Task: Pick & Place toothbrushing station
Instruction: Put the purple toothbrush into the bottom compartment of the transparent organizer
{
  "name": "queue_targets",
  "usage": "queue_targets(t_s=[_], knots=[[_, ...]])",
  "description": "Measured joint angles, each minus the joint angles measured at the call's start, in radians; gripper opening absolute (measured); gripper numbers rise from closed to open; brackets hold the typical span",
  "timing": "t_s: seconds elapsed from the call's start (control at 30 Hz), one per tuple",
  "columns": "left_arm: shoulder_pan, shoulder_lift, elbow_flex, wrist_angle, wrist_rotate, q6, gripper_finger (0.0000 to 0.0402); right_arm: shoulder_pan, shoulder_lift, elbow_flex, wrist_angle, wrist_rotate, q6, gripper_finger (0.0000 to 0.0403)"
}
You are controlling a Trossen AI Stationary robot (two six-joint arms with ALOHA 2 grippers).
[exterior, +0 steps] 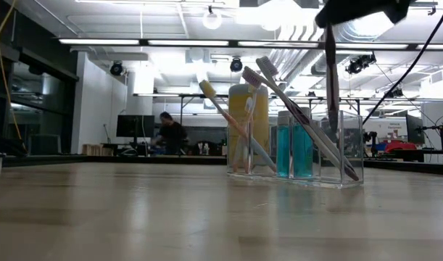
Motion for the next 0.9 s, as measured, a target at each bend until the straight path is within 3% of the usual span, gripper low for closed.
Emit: queue_targets(t_s=[0.47, 0.9], knots=[[0.000, 0.000, 0.000, 0.000, 0.009, -0.009, 0.0076, -0.031, 0.000, -0.186, 0.235, -0.071, 0.047, 0.0008], [0.000, 0.000, 0.000, 0.000, 0.016, -0.011, 0.0076, -0.034, -0.001, -0.230, 0.324, -0.103, 0.047, 0.0024]])
